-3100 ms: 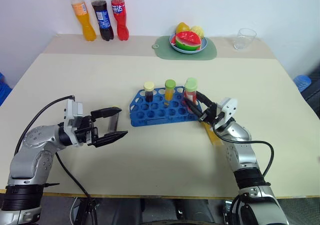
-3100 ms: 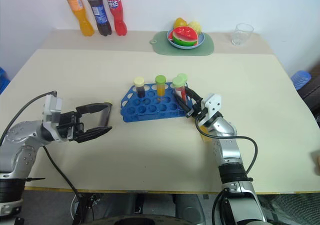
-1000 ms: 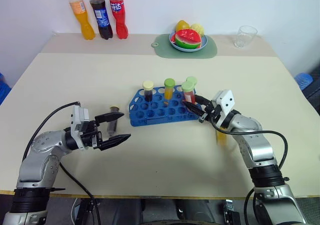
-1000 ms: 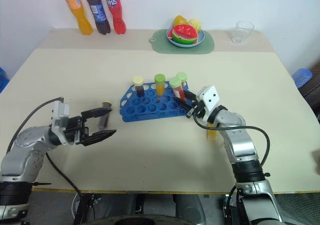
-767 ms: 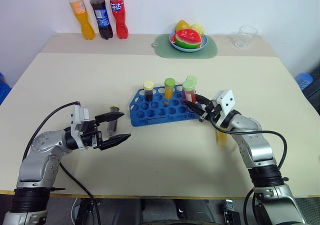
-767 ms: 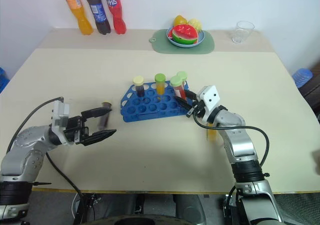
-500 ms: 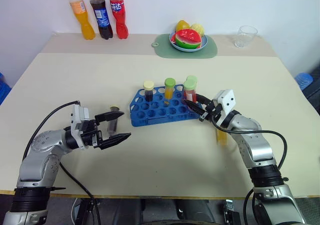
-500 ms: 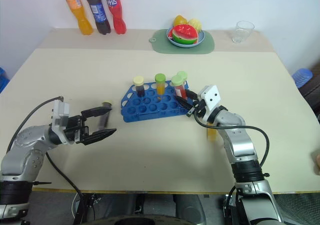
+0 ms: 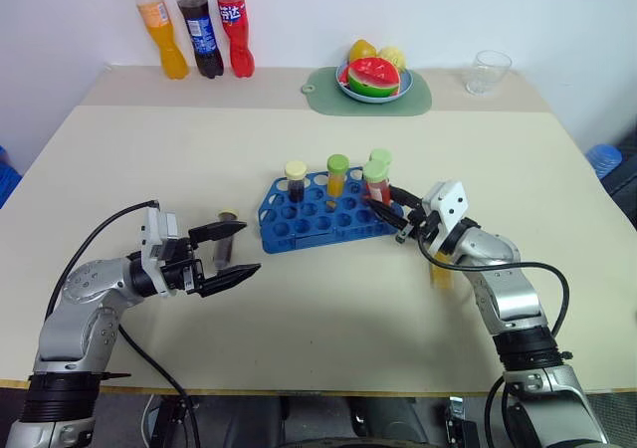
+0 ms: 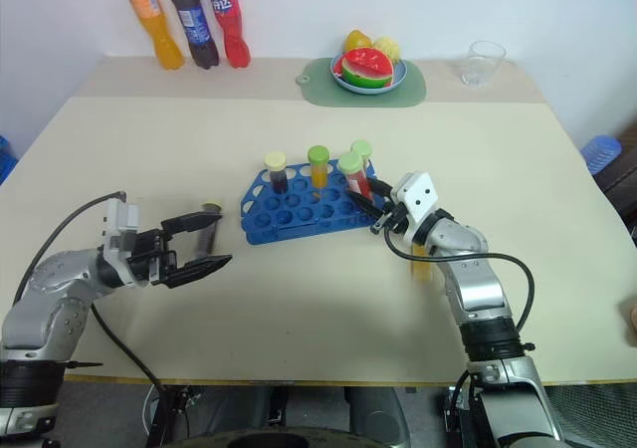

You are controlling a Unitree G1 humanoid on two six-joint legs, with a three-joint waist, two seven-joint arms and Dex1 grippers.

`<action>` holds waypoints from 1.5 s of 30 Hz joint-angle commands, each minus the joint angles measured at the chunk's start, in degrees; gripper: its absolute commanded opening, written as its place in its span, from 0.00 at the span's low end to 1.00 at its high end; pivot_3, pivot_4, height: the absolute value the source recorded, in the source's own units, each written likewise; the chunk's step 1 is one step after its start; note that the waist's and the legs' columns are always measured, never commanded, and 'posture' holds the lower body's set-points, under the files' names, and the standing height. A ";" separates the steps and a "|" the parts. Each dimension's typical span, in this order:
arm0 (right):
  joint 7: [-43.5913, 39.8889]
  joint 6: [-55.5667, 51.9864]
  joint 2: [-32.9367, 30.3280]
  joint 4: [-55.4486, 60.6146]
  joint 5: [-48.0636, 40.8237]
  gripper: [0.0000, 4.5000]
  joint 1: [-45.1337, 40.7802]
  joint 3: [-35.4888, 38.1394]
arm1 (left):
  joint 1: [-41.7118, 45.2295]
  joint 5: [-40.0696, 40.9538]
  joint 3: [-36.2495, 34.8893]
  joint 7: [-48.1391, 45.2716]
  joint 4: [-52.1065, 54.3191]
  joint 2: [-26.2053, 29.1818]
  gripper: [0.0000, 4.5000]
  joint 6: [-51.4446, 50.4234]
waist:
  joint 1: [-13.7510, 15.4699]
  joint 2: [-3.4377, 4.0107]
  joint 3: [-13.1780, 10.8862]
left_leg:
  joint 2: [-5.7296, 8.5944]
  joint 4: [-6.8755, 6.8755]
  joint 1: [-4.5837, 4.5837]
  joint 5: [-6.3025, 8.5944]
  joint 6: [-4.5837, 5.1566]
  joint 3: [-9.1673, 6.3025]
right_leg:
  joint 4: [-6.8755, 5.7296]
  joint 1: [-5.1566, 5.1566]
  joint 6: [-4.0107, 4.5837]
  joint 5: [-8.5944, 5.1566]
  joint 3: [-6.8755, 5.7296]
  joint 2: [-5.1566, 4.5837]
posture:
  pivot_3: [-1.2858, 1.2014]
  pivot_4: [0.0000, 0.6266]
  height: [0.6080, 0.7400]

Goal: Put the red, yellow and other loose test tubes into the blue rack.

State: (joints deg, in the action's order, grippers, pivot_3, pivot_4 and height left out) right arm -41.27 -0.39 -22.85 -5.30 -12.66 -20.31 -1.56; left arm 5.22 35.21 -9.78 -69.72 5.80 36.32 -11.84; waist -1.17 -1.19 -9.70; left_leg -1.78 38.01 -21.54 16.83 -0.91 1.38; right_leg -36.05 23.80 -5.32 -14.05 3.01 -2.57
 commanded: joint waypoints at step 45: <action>6.31 1.26 2.22 -4.20 -0.15 0.24 1.91 4.33 | 0.87 -0.93 0.27 0.59 1.67 -1.10 0.96 1.07 | 0.35 -0.01 0.01 | 0.06 0.03 -0.65 -0.01 0.00 0.00 | -0.03 0.63 -0.02 0.02 0.00 -0.01 | 0.52 0.24 1.00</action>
State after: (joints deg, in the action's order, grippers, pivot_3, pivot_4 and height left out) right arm -36.02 0.41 -20.79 -7.80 -13.74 -19.58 2.15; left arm 5.33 34.29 -9.76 -69.37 5.82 35.36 -11.81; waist -0.82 -1.20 -9.69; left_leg -1.71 38.04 -22.19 16.82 -0.91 1.38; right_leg -36.08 24.43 -5.35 -14.04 3.01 -2.59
